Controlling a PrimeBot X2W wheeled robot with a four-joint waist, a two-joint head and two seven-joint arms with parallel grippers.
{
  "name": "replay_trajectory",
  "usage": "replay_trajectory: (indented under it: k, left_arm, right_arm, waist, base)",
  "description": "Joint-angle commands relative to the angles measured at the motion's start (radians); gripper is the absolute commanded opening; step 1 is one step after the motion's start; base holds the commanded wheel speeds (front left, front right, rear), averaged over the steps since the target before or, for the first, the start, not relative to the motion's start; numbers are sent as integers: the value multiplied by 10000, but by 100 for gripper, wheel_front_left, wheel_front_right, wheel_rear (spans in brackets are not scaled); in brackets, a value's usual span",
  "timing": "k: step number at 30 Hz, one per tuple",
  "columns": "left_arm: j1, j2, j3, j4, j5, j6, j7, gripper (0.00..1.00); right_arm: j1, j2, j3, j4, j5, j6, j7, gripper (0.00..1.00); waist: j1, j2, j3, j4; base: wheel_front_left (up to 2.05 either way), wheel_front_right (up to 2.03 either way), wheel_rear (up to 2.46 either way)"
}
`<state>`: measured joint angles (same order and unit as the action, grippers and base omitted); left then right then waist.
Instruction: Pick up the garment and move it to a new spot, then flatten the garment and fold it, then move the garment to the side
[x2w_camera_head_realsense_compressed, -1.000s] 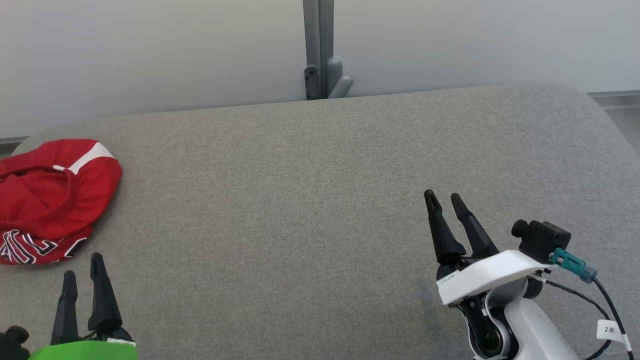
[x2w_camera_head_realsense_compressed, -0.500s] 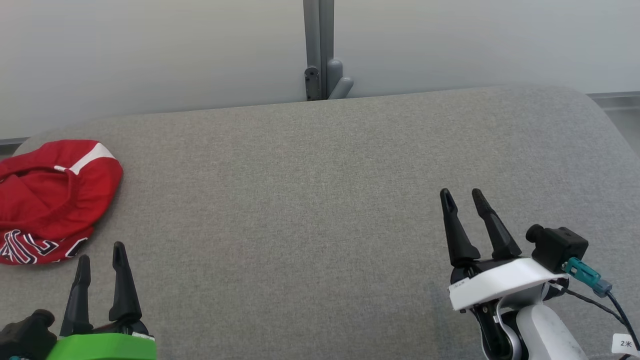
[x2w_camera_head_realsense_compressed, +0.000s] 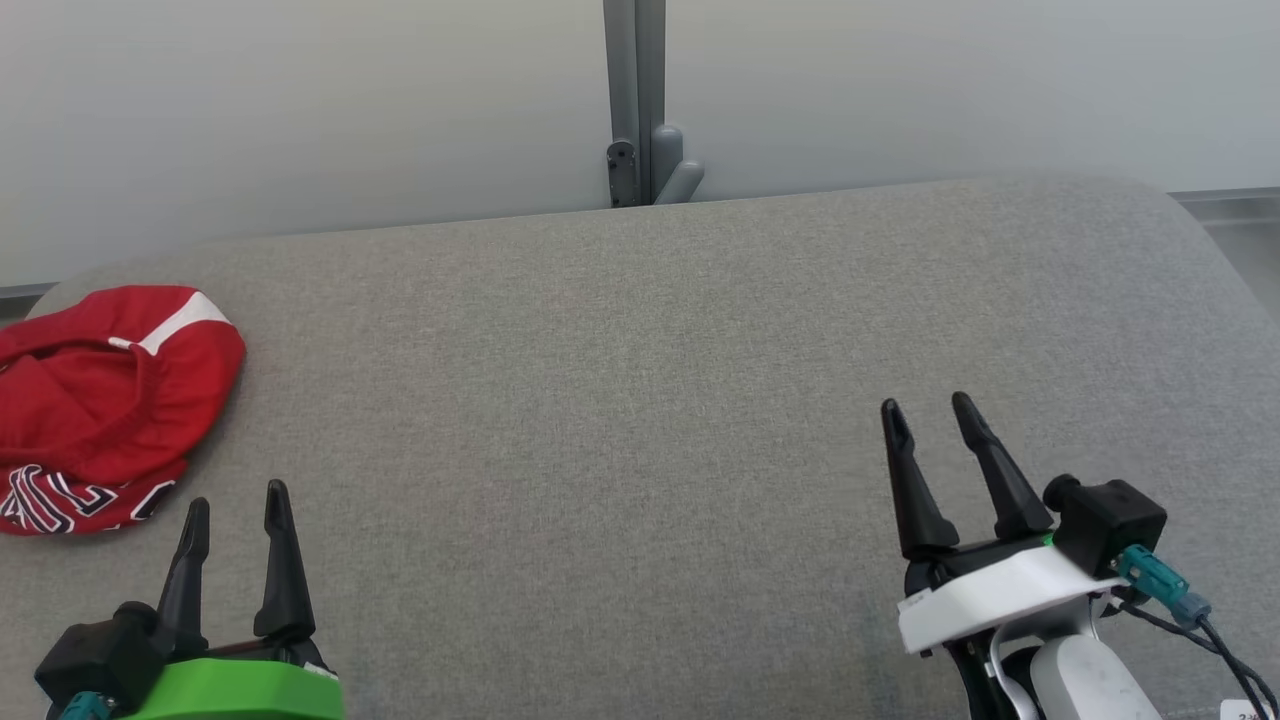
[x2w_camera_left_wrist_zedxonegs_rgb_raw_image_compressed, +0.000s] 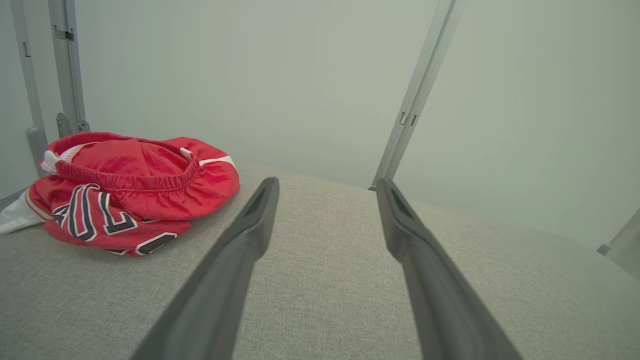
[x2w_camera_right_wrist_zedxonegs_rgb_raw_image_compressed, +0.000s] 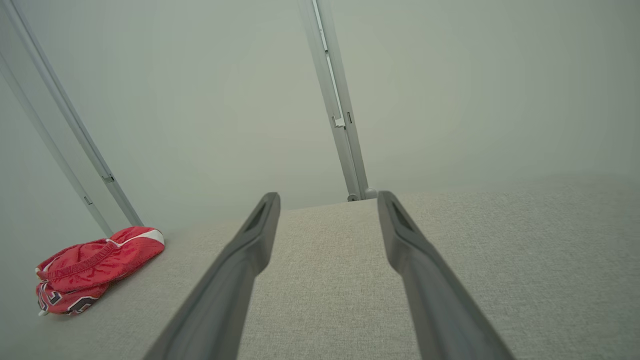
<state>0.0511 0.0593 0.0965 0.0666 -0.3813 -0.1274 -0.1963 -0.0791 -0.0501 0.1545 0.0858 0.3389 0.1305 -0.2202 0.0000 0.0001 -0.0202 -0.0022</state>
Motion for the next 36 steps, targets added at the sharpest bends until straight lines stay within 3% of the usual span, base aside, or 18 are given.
replay_trajectory:
  k: [1, 36]
  left_arm:
    - [-178, 102, -69, -8, 230, -40, -103, 100]
    - [-268, 306, -1168, 402, 2364, -51, -692, 100]
  right_arm:
    - [124, 2, 52, -152, -318, 2, -69, 100]
    - [1095, -12, -821, -815, -2729, 4, -448, 100]
  waist:
    - [0, -1, -27, -12]
    - [0, -1, -296, -134]
  base:
    - [0, 0, 0]
    - [0, 0, 0]
